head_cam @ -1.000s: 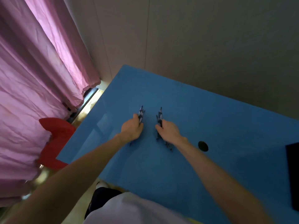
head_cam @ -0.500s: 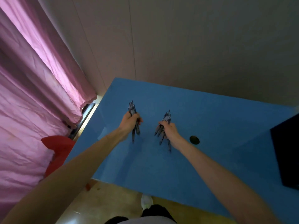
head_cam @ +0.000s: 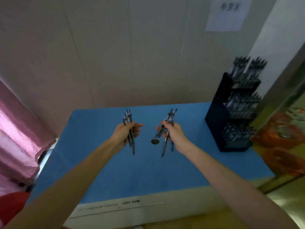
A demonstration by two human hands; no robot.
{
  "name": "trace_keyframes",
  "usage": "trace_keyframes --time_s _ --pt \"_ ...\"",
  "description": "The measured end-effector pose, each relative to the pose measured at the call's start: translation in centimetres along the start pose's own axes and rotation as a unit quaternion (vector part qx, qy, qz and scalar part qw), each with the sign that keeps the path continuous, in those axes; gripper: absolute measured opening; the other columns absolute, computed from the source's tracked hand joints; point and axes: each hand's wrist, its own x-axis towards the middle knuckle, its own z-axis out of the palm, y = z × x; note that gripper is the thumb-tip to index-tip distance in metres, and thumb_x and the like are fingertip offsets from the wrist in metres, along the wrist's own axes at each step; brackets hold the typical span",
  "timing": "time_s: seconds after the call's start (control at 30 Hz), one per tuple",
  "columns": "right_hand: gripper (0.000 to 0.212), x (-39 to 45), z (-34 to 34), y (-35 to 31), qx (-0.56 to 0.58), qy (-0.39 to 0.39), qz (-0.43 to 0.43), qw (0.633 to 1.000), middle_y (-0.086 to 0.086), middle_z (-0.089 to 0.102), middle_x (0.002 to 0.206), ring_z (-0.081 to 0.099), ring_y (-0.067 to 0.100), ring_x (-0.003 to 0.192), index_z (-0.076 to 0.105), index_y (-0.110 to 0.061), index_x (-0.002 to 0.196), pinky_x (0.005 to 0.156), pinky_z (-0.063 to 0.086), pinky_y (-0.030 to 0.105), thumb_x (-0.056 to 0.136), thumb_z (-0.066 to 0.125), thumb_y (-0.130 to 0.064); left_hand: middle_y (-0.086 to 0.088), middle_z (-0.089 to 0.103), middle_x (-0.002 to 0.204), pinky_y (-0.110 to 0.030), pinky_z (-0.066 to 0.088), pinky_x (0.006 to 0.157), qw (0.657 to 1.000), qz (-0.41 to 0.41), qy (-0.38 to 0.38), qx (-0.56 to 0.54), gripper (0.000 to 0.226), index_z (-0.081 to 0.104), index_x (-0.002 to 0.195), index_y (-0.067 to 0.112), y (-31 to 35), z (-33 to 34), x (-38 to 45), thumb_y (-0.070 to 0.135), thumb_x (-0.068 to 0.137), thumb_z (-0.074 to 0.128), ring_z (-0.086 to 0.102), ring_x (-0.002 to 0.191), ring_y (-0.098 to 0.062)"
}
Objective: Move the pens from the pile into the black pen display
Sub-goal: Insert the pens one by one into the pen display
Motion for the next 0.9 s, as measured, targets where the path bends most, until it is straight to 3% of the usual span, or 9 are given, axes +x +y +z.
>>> trace_keyframes --time_s 0.13,0.27,0.37,0.5,0.7,0.9 --pt "0.026 -3.2 -6.5 -3.0 -0.026 0.060 -0.035 0.997 0.006 0.071 0.099 0.044 0.012 0.051 0.066 -0.006 0.116 0.049 0.039 0.020 0.107 0.050 -0.026 -0.013 0.073 0.117 -0.042 0.054 0.100 0.998 -0.009 -0.055 -0.022 0.023 0.064 0.100 0.000 -0.1 7.2 -1.5 0.014 0.108 0.048 0.068 0.107 -0.025" --pt "0.026 -4.6 -13.4 -5.8 -0.060 0.109 -0.075 0.989 0.002 0.055 0.080 0.043 0.011 0.051 0.070 -0.008 0.113 0.048 0.036 0.019 0.105 0.056 -0.028 -0.010 0.073 0.121 -0.042 0.051 0.104 0.996 0.019 -0.081 0.044 0.025 0.067 0.105 -0.001 0.4 14.2 -2.3 0.017 0.107 0.049 0.066 0.114 -0.022" --pt "0.026 -4.8 -18.5 -7.4 -0.053 0.143 -0.112 0.982 0.011 0.048 0.077 0.041 0.014 0.051 0.072 -0.005 0.106 0.052 0.035 0.026 0.103 0.059 -0.029 -0.011 0.072 0.118 -0.042 0.047 0.106 0.986 0.069 -0.072 0.135 0.032 0.075 0.095 0.007 0.9 18.6 -2.4 0.025 0.107 0.051 0.064 0.113 -0.023" --pt "0.027 -4.3 -25.7 -9.5 -0.044 0.168 -0.150 0.973 0.003 0.049 0.067 0.033 0.014 0.051 0.071 -0.001 0.100 0.050 0.028 0.028 0.102 0.061 -0.026 -0.004 0.071 0.111 -0.039 0.045 0.097 0.975 0.125 -0.049 0.180 0.035 0.078 0.099 0.008 1.7 24.7 -2.0 0.028 0.107 0.050 0.062 0.102 -0.018" --pt "0.028 -1.8 -36.7 -13.6 -0.089 0.133 -0.174 0.972 -0.002 0.045 0.055 0.037 0.008 0.042 0.061 -0.006 0.079 0.043 0.031 0.021 0.098 0.067 -0.025 -0.002 0.078 0.097 -0.037 0.054 0.089 0.964 0.193 -0.008 0.182 0.029 0.072 0.090 0.005 3.4 33.9 0.1 0.022 0.106 0.053 0.071 0.094 -0.019" --pt "0.031 2.7 -43.2 -17.4 -0.115 0.119 -0.193 0.967 0.013 0.058 0.075 0.050 0.017 0.058 0.068 0.005 0.088 0.054 0.040 0.027 0.092 0.068 -0.025 -0.003 0.079 0.095 -0.028 0.057 0.068 0.949 0.244 0.031 0.195 0.029 0.070 0.097 -0.001 5.2 40.2 2.5 0.021 0.106 0.053 0.072 0.080 -0.017"
